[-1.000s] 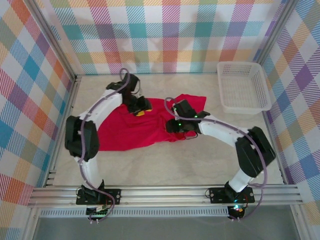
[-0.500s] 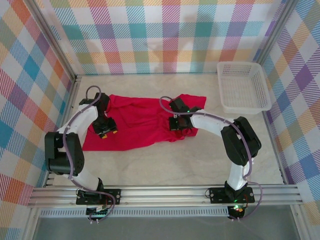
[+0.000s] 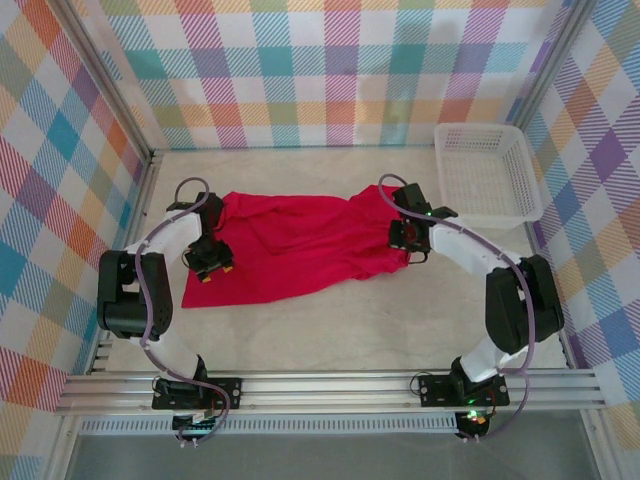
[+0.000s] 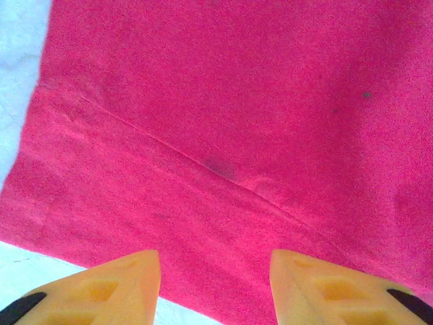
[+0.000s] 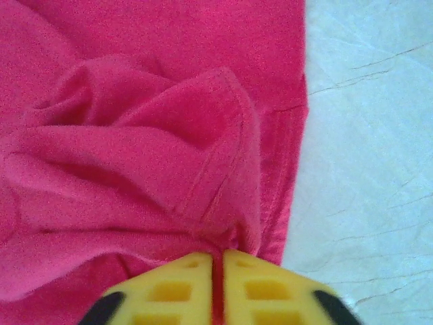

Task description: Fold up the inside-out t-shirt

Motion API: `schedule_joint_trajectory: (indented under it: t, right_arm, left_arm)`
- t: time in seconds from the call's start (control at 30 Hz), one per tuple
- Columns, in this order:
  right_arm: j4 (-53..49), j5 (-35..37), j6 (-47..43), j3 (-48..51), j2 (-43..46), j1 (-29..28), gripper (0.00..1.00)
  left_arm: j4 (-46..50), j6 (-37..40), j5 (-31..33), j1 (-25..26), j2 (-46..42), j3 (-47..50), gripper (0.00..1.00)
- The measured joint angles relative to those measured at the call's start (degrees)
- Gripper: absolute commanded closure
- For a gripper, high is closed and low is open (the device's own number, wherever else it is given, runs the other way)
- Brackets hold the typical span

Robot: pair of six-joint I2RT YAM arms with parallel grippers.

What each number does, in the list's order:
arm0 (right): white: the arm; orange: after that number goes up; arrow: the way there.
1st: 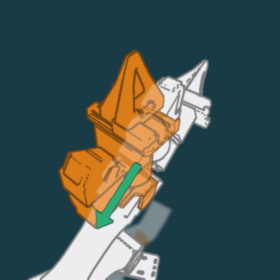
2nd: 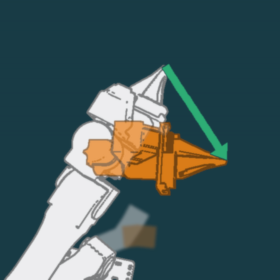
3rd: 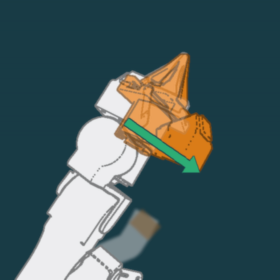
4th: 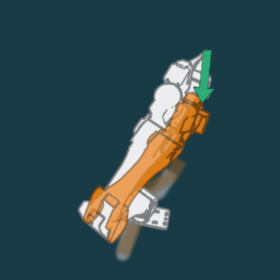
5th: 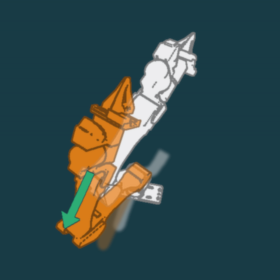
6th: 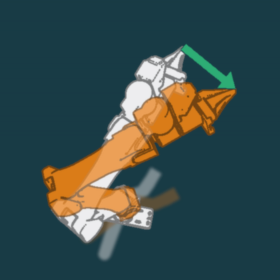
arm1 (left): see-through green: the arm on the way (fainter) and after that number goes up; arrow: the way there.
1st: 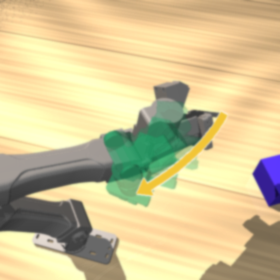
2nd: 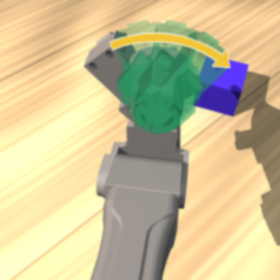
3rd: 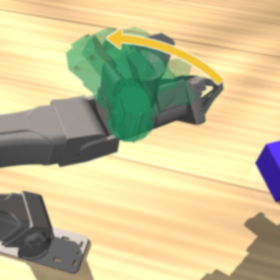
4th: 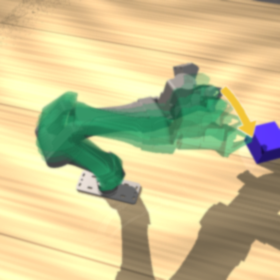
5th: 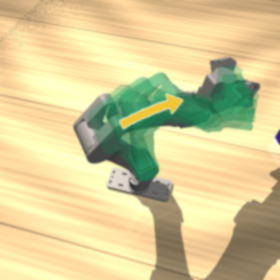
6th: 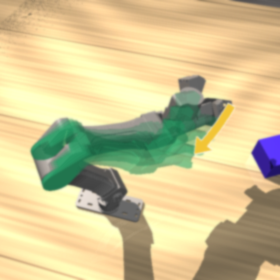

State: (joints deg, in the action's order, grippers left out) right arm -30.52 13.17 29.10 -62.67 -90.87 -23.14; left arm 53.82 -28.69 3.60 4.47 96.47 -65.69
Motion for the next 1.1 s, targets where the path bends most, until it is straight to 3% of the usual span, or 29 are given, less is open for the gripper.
schedule_joint_trajectory:
  t: [0.17,0.33,0.53,0.77,1.1]
  right_arm:
    - [0.9,-4.9,0.7,-2.6,-0.7,-7.3,0.51]
    - [6.4,-13.8,2.2,-7.2,-8.9,-11.5,0.49]
    - [6.7,-17.0,5.0,-7.0,-18.8,-6.8,0.51]
    - [6.4,-15.2,5.6,-3.3,-15.3,-0.3,0.50]
    - [5.8,-14.1,4.3,-3.3,-15.3,0.3,0.49]
  left_arm:
    - [-0.3,-0.7,0.4,0.0,1.2,-0.4,0.50]
    - [-0.6,-0.6,-0.7,-1.7,5.1,-2.6,0.51]
    - [-1.4,-0.4,-3.1,-8.0,5.4,-3.6,0.55]
    - [-1.9,-0.4,-4.9,-10.0,5.2,-3.0,0.58]
    - [-6.2,-0.4,-10.6,-10.0,0.8,4.0,0.58]
